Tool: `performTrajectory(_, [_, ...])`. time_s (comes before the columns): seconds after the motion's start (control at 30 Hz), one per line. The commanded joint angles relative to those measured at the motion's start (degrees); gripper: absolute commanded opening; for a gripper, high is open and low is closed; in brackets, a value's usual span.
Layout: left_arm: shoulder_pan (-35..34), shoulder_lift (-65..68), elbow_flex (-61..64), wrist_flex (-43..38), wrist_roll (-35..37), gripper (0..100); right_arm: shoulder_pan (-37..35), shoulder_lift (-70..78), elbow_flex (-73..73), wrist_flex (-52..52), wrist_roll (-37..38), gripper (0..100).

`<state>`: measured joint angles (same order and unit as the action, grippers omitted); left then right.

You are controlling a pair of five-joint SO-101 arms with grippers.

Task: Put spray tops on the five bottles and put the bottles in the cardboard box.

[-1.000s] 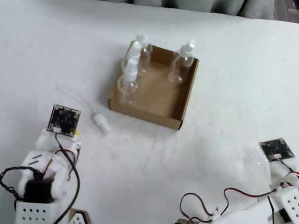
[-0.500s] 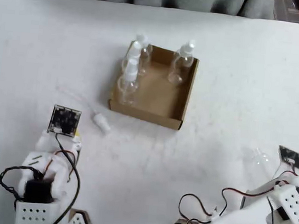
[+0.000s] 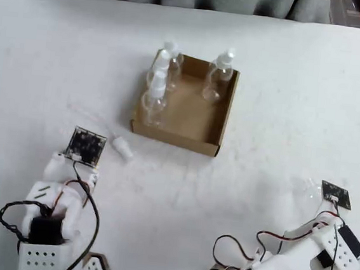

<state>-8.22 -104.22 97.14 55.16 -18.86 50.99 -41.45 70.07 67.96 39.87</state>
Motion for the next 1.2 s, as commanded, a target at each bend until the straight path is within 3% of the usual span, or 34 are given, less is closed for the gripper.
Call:
performTrajectory(0.0, [-0.48, -0.48, -3.60, -0.09, -1.14, 2, -0.31, -0.84, -0.26, -1.01, -0.53, 1.5])
performTrajectory(0.27, [-0.04, -0.40, -12.57, 5.80, -7.65, 2, -0.31, -0.75, -0.18, -1.19, -0.53, 1.5])
performTrajectory(0.63, [0.04, 0.66, -15.91, 11.96, -25.67, 2, -0.31, -0.66, -0.18, -1.27, -0.53, 1.6])
performTrajectory(0.83, [6.02, 19.91, -25.14, 15.12, -29.98, 2, -0.31, -0.57, -0.18, -1.27, -0.53, 1.6])
performTrajectory(1.0, [11.30, 40.40, -38.95, 24.44, -40.00, 2, -0.31, -0.48, -0.09, -1.27, -0.53, 1.6])
performTrajectory(1.17, [13.14, 49.80, -46.59, 26.11, -44.75, 2, -0.31, -0.48, -0.09, -1.27, -0.53, 1.6])
